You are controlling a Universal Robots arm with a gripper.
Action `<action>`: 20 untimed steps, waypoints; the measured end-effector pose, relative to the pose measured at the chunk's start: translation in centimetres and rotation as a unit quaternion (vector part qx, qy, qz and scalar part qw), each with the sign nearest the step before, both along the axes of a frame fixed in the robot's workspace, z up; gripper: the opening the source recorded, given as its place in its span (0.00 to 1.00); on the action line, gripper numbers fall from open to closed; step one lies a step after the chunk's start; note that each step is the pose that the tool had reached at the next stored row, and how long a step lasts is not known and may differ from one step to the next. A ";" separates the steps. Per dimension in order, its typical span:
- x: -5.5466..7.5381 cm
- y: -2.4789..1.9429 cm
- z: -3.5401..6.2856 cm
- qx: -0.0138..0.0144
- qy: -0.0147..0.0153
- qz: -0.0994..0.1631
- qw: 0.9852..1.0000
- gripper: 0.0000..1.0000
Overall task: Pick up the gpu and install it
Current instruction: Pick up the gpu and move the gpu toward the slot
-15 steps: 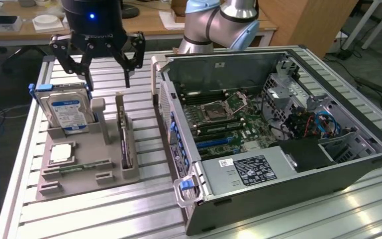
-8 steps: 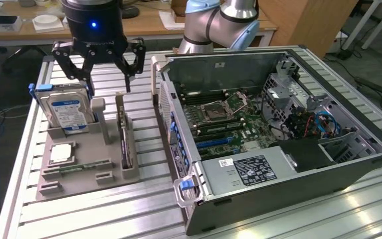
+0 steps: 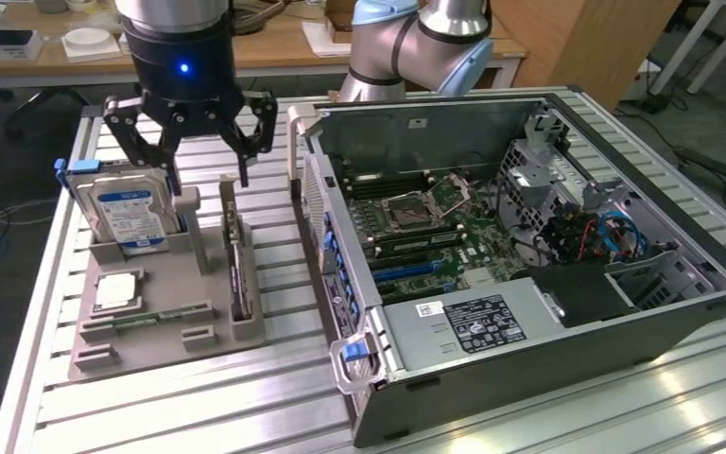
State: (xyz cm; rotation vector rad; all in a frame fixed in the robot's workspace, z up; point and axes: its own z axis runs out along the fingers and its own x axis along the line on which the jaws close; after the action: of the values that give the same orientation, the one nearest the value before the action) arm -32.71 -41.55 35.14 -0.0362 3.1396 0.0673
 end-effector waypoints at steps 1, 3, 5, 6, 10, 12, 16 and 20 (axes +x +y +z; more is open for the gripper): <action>0.0 -0.01 -0.16 0.000 0.000 0.000 1.000 0.71; 0.0 -0.06 -0.45 0.000 0.000 0.000 1.000 0.71; 0.0 -0.13 -0.73 0.000 0.000 0.000 1.000 0.71; 0.0 -0.18 -0.87 0.000 0.000 0.000 1.000 0.71; 0.0 -0.55 -1.34 0.000 0.000 0.000 1.000 0.71; 0.0 -0.73 -1.57 0.000 0.000 0.000 1.000 0.71; 0.0 -1.01 -2.16 0.000 0.000 0.000 1.000 0.71; 0.1 -1.02 -2.88 0.000 0.000 0.000 1.000 0.71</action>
State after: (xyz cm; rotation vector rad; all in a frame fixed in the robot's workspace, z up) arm -32.60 -42.57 32.26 -0.0364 3.1396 0.0672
